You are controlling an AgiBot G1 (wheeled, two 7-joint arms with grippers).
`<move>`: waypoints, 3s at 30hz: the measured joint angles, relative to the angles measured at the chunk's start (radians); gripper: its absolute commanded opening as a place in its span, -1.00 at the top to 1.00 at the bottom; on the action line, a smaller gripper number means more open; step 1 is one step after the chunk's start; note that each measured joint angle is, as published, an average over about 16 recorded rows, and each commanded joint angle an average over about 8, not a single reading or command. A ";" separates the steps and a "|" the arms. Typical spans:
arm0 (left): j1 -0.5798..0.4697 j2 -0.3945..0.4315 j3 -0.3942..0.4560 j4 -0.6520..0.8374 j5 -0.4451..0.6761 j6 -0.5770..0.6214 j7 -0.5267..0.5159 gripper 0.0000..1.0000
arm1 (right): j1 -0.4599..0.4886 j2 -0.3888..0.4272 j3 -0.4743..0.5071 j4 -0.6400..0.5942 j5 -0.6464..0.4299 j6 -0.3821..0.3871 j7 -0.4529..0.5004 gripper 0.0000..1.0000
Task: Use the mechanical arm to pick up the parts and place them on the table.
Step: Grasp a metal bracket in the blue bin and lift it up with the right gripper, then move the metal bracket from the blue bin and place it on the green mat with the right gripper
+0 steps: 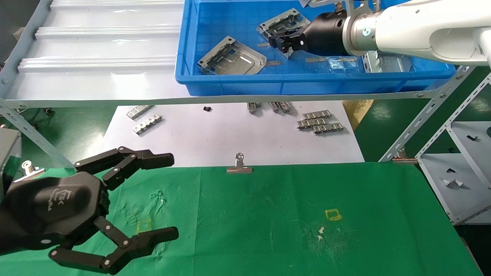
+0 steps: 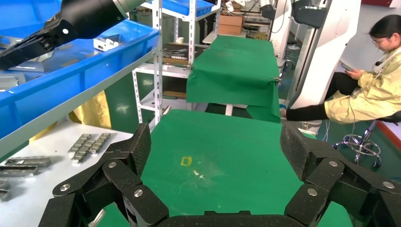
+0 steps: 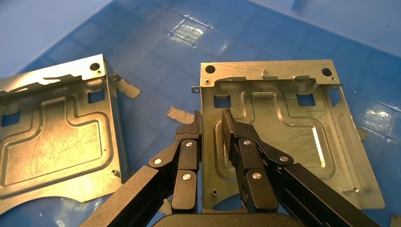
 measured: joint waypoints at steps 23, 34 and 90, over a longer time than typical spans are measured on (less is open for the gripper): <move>0.000 -0.001 0.002 0.000 -0.001 -0.001 0.001 -1.00 | 0.053 0.062 0.048 0.036 0.110 -0.156 -0.235 1.00; 0.000 -0.001 0.002 0.000 -0.002 -0.001 0.001 -1.00 | 0.107 0.156 0.053 0.100 0.134 -0.399 -0.371 1.00; -0.001 -0.002 0.006 0.000 -0.004 -0.003 0.003 -1.00 | -0.258 0.626 -0.245 0.809 0.084 -0.700 -0.459 1.00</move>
